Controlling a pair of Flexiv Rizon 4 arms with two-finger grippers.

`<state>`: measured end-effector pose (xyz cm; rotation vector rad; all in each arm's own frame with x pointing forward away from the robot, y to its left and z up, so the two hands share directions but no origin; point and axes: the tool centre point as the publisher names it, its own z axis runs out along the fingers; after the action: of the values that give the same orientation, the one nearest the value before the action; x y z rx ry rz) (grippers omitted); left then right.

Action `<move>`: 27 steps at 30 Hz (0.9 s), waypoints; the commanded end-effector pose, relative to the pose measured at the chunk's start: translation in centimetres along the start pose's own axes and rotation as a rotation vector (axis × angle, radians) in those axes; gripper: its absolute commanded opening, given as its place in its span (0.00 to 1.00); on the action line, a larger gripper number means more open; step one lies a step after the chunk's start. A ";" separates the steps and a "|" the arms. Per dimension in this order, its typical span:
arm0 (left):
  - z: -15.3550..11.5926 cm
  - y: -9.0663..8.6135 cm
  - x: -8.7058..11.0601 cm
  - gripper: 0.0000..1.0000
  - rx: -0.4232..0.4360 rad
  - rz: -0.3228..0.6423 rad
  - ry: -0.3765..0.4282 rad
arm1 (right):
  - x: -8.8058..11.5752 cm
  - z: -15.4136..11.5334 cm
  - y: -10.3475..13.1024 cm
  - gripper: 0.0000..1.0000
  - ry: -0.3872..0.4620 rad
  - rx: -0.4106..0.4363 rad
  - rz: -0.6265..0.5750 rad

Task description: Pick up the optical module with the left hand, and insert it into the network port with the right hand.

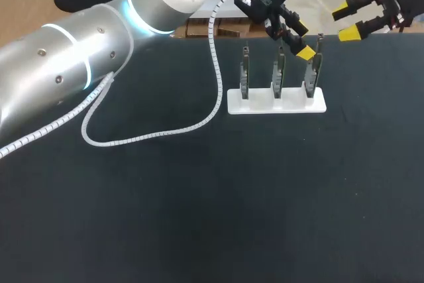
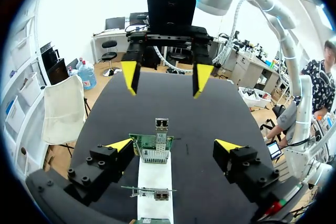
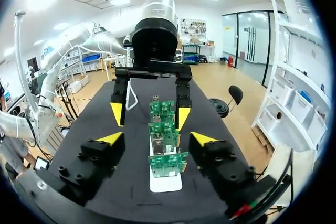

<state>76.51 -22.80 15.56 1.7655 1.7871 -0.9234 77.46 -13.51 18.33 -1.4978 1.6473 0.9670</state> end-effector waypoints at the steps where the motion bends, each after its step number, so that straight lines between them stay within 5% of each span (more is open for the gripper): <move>1: 0.0 0.3 -0.1 1.00 0.006 0.001 0.004 | 0.1 -0.1 0.3 0.00 -0.007 0.007 -0.007; 27: 0.0 0.3 -0.1 1.00 0.006 0.001 0.004 | -1.1 2.4 -0.2 0.00 -0.013 -0.026 -0.044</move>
<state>76.51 -22.80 15.56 1.7655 1.7871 -0.9234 77.37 -11.03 18.25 -1.5308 1.5954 0.9696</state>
